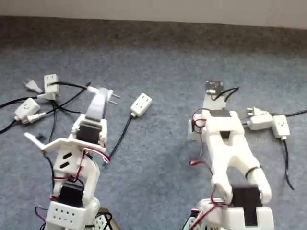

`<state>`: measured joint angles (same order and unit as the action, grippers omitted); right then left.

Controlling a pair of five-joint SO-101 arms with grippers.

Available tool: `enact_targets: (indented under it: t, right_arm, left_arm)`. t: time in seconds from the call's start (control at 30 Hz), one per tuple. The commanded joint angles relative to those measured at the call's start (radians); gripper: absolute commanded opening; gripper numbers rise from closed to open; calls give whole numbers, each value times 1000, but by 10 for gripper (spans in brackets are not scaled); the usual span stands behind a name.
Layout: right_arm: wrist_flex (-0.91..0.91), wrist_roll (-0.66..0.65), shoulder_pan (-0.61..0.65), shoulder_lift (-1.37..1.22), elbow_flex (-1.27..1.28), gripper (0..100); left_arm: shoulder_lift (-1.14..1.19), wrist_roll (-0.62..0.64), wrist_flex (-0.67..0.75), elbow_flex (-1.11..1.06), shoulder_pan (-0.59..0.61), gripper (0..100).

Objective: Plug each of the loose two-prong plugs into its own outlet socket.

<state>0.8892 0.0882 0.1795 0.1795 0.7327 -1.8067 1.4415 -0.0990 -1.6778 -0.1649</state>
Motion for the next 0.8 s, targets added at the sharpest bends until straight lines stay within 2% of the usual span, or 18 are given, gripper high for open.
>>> enact_targets:
  t: [0.0, 0.1, 0.33, 0.43, 0.7, 0.77]
  right_arm:
    - [12, -20, 99, 225, 61, 156]
    - [13, -20, 107, 363, 111, 156]
    - [15, -71, -58, 630, 197, 156]
    - [16, -69, -54, 730, 225, 156]
    - [131, -75, 232, 987, 285, 150]
    - [125, -80, 282, 1036, 334, 109]
  left_arm:
    - [-7, 8, 11, -18, -70, 8]
    - [-2, 8, 6, -18, -88, 8]
    - [-7, 8, -55, -18, -91, 8]
    - [-7, 11, -48, -18, -96, 8]
    - [1, 8, -46, -18, -220, 8]
    - [-2, 8, -58, -18, -232, 8]
